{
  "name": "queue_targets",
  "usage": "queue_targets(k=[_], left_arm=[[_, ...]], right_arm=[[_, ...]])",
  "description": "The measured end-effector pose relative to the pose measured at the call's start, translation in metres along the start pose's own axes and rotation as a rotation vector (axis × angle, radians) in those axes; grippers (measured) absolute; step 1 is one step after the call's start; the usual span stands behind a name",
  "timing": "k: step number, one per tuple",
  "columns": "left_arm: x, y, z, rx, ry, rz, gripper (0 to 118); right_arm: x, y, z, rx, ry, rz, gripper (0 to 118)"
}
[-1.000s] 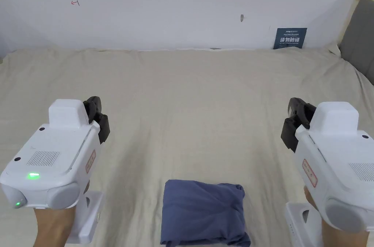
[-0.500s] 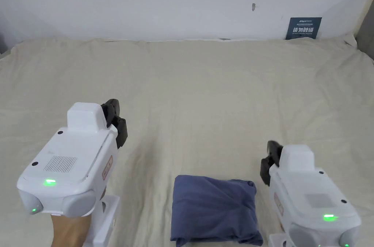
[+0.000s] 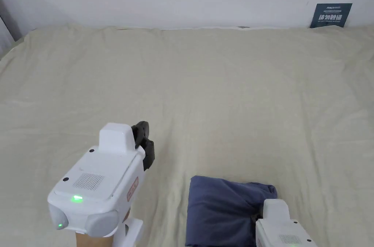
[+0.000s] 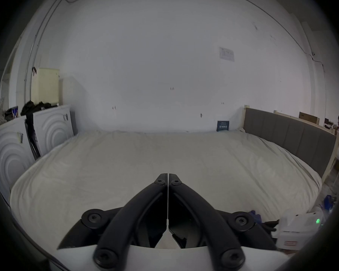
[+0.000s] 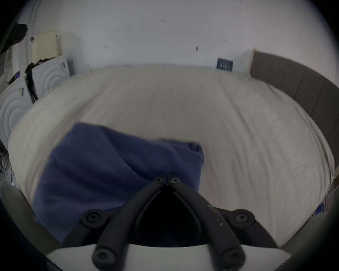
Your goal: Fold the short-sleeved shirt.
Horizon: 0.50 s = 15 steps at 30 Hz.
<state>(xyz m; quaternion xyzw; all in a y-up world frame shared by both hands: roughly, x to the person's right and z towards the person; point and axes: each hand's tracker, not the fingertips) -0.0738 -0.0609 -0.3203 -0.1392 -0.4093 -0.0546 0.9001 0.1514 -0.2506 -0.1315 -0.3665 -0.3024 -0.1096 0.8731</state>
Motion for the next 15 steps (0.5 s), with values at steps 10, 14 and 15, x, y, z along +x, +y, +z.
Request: queue_targets(k=[10,14,15], left_arm=[[0.001,-0.066,-0.053,-0.498,-0.181,0.287,68],[0.007,-0.096,-0.075,-0.660,-0.222,0.376,114],[0.008,-0.102,-0.080,-0.683,-0.229,0.390,113]], right_arm=[[0.000,-0.006,0.004,0.079,-0.005,0.061,2],[0.002,-0.005,0.004,0.073,0.009,0.055,2],[0.003,-0.005,0.005,0.071,0.012,0.054,2]])
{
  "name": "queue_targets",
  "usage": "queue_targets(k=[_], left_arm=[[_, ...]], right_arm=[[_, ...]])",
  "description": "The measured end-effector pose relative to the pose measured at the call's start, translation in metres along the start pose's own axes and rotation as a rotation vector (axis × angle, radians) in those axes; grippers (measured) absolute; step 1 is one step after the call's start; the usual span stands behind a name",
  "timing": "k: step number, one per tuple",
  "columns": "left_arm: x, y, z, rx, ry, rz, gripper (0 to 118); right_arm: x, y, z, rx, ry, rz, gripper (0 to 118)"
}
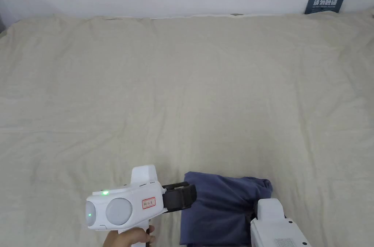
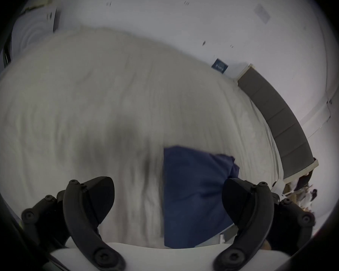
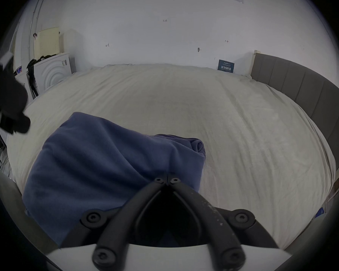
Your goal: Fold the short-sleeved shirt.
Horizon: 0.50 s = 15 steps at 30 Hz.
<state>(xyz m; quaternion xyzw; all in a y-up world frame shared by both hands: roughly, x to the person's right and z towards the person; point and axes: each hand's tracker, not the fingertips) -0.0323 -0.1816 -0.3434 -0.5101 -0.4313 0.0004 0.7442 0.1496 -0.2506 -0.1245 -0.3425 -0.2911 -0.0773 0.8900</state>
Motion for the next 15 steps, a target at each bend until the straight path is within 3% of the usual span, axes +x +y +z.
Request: queue_targets(k=[3,6,7,9,11,15], left_arm=[[-0.004,-0.001,-0.022,-0.100,-0.027,0.058,110],[-0.007,-0.003,-0.037,-0.158,-0.085,0.100,68],[-0.007,-0.004,-0.042,-0.183,-0.104,0.119,48],[-0.006,-0.005,-0.044,-0.182,-0.109,0.121,40],[-0.003,-0.006,-0.041,-0.166,-0.125,0.083,24],[-0.002,-0.004,-0.033,-0.151,-0.139,0.078,21]], right_arm=[[0.003,-0.001,0.001,0.001,0.009,-0.014,2],[0.003,-0.002,0.002,0.006,0.013,-0.022,2],[0.003,-0.002,0.002,0.007,0.013,-0.022,2],[0.003,-0.002,0.001,0.006,0.014,-0.024,2],[0.005,-0.001,0.002,0.003,0.019,-0.031,2],[0.006,0.007,0.007,-0.017,0.024,-0.036,2]])
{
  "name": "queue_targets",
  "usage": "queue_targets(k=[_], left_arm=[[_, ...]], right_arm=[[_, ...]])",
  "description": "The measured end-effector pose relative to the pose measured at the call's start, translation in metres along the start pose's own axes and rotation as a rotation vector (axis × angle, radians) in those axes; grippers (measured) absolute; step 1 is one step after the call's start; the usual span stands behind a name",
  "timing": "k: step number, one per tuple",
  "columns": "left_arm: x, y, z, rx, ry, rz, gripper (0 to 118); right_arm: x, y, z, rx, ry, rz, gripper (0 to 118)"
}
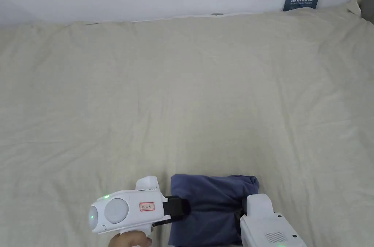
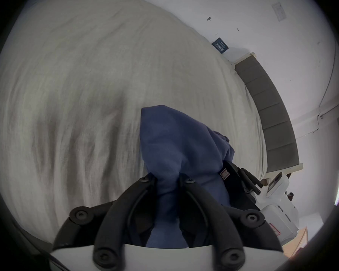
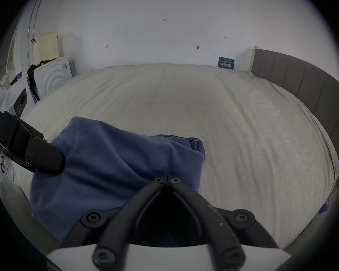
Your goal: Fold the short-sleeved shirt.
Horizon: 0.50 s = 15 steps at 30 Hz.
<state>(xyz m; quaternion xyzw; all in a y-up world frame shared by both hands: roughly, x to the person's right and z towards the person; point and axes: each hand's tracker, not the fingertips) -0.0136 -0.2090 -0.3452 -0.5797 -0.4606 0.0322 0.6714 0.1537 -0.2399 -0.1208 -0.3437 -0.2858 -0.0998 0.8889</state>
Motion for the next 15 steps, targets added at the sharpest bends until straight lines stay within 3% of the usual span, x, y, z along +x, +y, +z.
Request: queue_targets(k=[5,7,15], left_arm=[[-0.008,0.014,0.032,0.064,-0.045,0.000,21],[-0.015,0.026,0.053,0.093,0.002,-0.059,21],[-0.107,0.087,0.152,0.204,0.258,-0.083,21]], right_arm=[[-0.002,0.020,0.022,0.067,0.003,-0.051,3],[-0.006,0.034,0.030,0.108,0.003,-0.039,3],[-0.032,0.085,0.046,0.218,0.038,0.012,3]])
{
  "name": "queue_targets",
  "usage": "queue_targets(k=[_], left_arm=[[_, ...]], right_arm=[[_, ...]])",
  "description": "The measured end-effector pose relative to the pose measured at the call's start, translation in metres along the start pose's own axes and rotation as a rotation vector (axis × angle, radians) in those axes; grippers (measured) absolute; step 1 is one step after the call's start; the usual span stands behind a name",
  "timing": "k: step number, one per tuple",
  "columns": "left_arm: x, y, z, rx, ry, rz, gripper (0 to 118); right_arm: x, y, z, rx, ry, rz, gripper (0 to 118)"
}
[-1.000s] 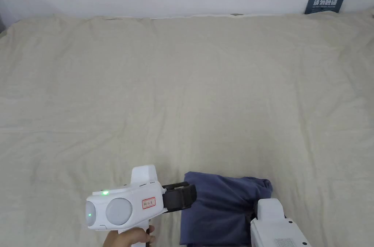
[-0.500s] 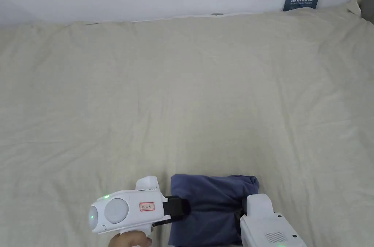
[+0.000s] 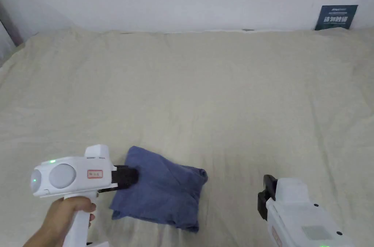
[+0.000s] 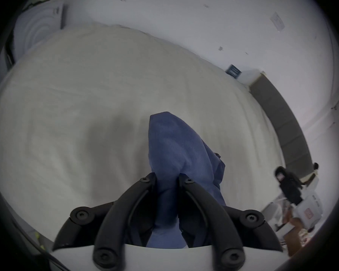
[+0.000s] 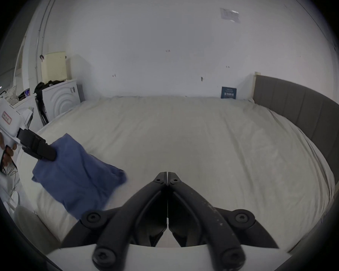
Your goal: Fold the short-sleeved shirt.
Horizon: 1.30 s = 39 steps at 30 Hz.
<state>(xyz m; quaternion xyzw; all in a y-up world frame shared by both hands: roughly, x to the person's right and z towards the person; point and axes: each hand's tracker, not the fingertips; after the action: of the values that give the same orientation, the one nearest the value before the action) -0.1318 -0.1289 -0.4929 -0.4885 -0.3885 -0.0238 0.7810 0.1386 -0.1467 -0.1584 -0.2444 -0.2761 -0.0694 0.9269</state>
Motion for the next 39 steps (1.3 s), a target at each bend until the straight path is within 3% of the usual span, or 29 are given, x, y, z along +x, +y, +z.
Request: queue_targets(k=[10,14,17,18,19,20,21,22,23,24,29,39], left_arm=[[-0.176,0.056,0.049,0.019,0.412,0.097,21],[-0.203,0.054,0.046,-0.014,0.526,0.108,21],[-0.207,0.049,0.039,-0.028,0.516,0.127,24],[-0.204,0.047,0.037,-0.025,0.514,0.129,33],[-0.200,0.045,0.035,-0.024,0.523,0.134,59],[-0.199,0.046,0.035,-0.020,0.532,0.130,76],[-0.195,0.045,0.036,-0.010,0.533,0.129,84],[-0.188,0.045,0.038,0.000,0.530,0.133,84],[-0.178,0.044,0.042,0.027,0.518,0.140,106],[-0.170,0.047,0.048,0.078,0.503,0.131,116],[-0.103,0.059,0.088,0.278,0.459,0.077,112],[0.070,0.057,0.171,0.706,0.389,-0.185,111]], right_arm=[[-0.032,0.036,-0.019,0.050,0.018,0.036,3],[-0.036,0.042,-0.029,0.050,0.016,0.048,3],[-0.036,0.043,-0.032,0.042,0.006,0.050,3],[-0.035,0.043,-0.032,0.040,0.002,0.048,3],[-0.035,0.044,-0.031,0.041,-0.002,0.043,3],[-0.033,0.044,-0.031,0.041,-0.004,0.037,3],[-0.032,0.045,-0.029,0.042,-0.006,0.033,3],[-0.030,0.047,-0.027,0.045,-0.009,0.031,3],[-0.029,0.048,-0.024,0.048,-0.011,0.031,3],[-0.028,0.050,-0.022,0.054,-0.013,0.030,3],[-0.017,0.066,0.005,0.118,-0.026,-0.006,3],[0.020,0.119,0.071,0.310,-0.066,-0.007,3]])
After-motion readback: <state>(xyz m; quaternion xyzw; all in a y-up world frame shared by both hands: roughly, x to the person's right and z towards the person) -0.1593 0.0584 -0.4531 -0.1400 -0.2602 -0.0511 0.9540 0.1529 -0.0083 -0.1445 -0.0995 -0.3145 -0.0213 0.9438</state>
